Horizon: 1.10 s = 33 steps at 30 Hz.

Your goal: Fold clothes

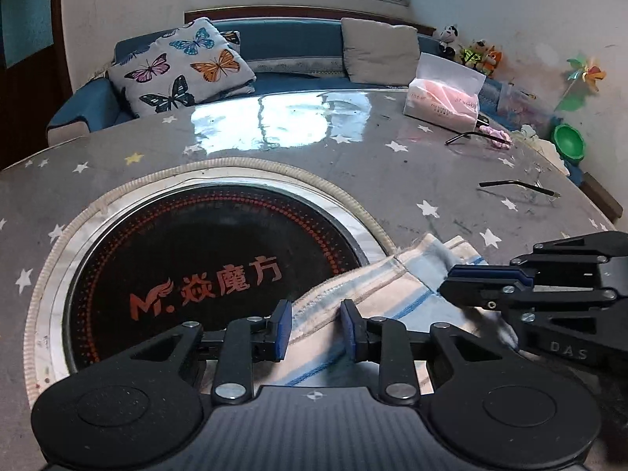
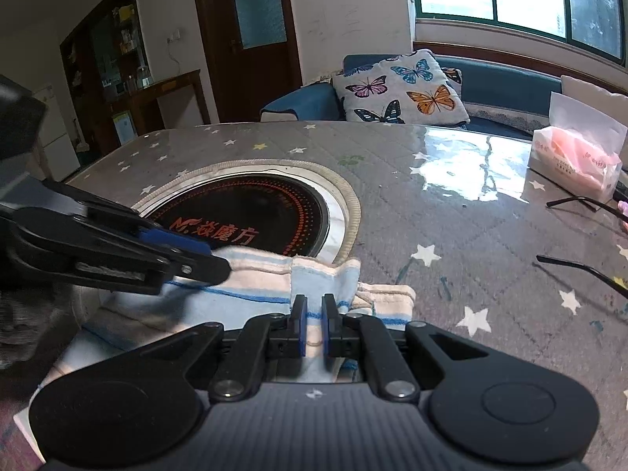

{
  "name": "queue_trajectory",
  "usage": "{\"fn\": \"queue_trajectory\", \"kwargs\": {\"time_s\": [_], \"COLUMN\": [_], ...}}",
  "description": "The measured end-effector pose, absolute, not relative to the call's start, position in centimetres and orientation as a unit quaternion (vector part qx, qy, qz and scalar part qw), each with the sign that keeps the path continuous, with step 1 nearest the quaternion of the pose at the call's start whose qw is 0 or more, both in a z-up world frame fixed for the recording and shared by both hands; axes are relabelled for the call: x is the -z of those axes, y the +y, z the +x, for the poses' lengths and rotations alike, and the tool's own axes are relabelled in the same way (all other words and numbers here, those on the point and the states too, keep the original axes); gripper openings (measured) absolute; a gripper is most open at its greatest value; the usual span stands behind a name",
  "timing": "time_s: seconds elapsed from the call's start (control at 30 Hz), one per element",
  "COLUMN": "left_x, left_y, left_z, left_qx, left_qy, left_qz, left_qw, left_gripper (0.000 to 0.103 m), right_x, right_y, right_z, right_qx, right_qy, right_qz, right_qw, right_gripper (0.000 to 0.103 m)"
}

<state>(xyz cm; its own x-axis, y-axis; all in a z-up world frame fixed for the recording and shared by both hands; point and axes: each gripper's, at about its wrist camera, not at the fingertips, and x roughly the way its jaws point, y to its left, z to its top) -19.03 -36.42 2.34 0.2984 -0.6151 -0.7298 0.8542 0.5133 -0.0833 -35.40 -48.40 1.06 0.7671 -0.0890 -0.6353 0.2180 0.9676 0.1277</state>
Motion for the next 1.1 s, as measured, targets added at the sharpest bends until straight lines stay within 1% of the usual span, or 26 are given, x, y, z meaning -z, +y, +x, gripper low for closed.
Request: {"fn": "queue_trajectory", "kwargs": {"time_s": [0.03,0.1,0.23,0.27,0.53,0.6,0.87,0.97,1.1], "left_x": [-2.5,-3.0,-4.2,-4.4,-4.8,-4.7,-3.1,-3.0,-3.7], "left_y": [-36.2,-35.7,-34.8,-34.8,-35.5,-35.6,-36.7,-36.5,-35.4], "left_z": [-19.1,-19.2,-19.7,-20.0,-22.1,-22.5,-23.1,-23.1,-23.5], "left_qx": [0.467,0.470,0.481,0.484,0.509,0.512,0.512,0.512,0.514], "left_qy": [0.365,0.361,0.354,0.351,0.345,0.344,0.355,0.357,0.348], "left_qz": [0.161,0.156,0.149,0.151,0.166,0.173,0.192,0.187,0.178], "left_qw": [0.789,0.790,0.788,0.787,0.771,0.768,0.758,0.759,0.763], "left_gripper": [0.030,0.030,0.030,0.030,0.030,0.030,0.030,0.030,0.030], "right_x": [-1.2,-1.7,-3.0,-3.3,-3.4,-3.0,-1.1,-1.6,-2.6], "right_y": [-48.3,-48.0,-45.9,-45.2,-37.4,-35.5,-31.0,-31.2,-33.3], "right_z": [-35.5,-35.9,-37.3,-37.7,-39.9,-40.0,-40.9,-41.9,-43.8], "right_qx": [0.082,0.081,0.058,0.048,-0.077,-0.100,-0.117,-0.117,-0.076], "right_qy": [0.330,0.325,0.318,0.317,0.332,0.333,0.327,0.322,0.309], "right_qz": [0.096,0.092,0.070,0.065,0.017,-0.001,-0.062,-0.048,-0.007], "right_qw": [0.935,0.938,0.944,0.945,0.940,0.938,0.936,0.938,0.948], "right_gripper": [0.006,0.011,0.015,0.017,0.018,0.022,0.023,0.023,0.023]}}
